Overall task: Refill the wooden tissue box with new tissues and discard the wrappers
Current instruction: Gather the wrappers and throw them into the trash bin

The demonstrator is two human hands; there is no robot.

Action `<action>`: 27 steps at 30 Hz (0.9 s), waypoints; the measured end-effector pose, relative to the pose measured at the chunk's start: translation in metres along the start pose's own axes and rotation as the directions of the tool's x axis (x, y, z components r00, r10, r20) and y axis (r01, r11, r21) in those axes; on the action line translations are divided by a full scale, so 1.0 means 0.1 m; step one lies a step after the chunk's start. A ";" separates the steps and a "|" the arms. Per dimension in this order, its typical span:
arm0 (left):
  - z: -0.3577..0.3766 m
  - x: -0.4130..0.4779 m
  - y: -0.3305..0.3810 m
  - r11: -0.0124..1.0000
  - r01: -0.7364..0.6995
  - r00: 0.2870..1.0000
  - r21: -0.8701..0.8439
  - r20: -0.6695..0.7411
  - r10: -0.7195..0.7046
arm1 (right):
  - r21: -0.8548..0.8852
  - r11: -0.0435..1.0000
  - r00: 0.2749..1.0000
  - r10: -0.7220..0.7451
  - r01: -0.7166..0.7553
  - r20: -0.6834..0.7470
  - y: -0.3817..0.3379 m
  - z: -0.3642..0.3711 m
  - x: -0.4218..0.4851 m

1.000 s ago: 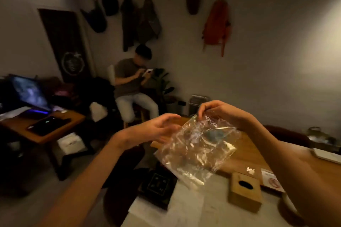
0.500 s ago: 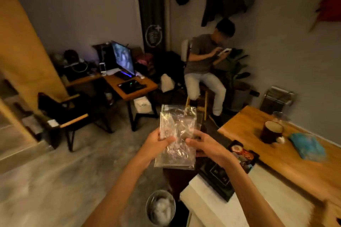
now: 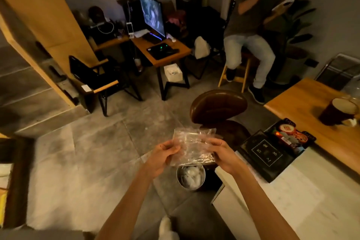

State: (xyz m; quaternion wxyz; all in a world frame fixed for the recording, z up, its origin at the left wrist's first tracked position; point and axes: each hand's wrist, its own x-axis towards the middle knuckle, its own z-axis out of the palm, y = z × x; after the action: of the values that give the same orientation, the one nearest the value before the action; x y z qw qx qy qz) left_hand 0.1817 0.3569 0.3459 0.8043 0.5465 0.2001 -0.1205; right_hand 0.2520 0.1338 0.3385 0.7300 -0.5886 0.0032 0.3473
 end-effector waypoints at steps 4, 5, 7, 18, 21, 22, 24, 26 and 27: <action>-0.40 0.27 -0.21 0.998 0.052 0.998 0.022 -0.020 -0.052 | -0.119 0.993 0.999 0.015 -0.021 -0.051 0.21 0.24 0.23; -0.53 0.34 -0.25 0.996 0.048 0.999 0.070 -0.011 -0.048 | -0.124 0.991 0.998 0.045 -0.049 -0.035 0.28 0.27 0.30; -0.83 0.51 -0.34 0.983 0.043 0.999 0.179 0.003 -0.044 | -0.064 0.987 0.988 0.149 -0.147 0.031 0.44 0.29 0.43; -1.94 1.88 -1.33 0.734 0.057 0.855 0.677 0.347 -0.386 | -0.563 0.671 0.807 0.590 -0.483 0.011 1.86 0.23 1.80; -2.08 2.41 -1.67 0.757 0.204 0.806 0.621 0.332 -0.490 | -0.610 0.580 0.779 0.619 -0.540 -0.101 2.50 -0.11 2.30; -2.14 2.60 -1.80 0.794 0.280 0.833 0.539 0.274 -0.480 | -0.596 0.577 0.783 0.603 -0.559 -0.152 2.73 -0.24 2.45; -2.26 2.93 -2.15 0.860 0.363 0.912 0.360 0.055 -0.407 | -0.511 0.599 0.785 0.522 -0.616 -0.334 3.19 -0.43 2.71; -2.35 3.23 -2.55 0.876 0.386 0.919 0.290 -0.208 -0.336 | -0.412 0.632 0.736 0.417 -0.656 -0.533 3.57 -0.58 2.93; -2.40 3.37 -2.74 0.869 0.408 0.898 0.280 -0.293 -0.328 | -0.402 0.632 0.713 0.367 -0.662 -0.597 3.74 -0.63 3.03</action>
State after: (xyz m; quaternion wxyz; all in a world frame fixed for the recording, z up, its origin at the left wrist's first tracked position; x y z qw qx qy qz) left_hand 0.3232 0.4852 -0.1125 0.6320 0.6365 0.3719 -0.2390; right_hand 0.3163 0.2570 -0.1266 0.3501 -0.8215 0.2420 0.3795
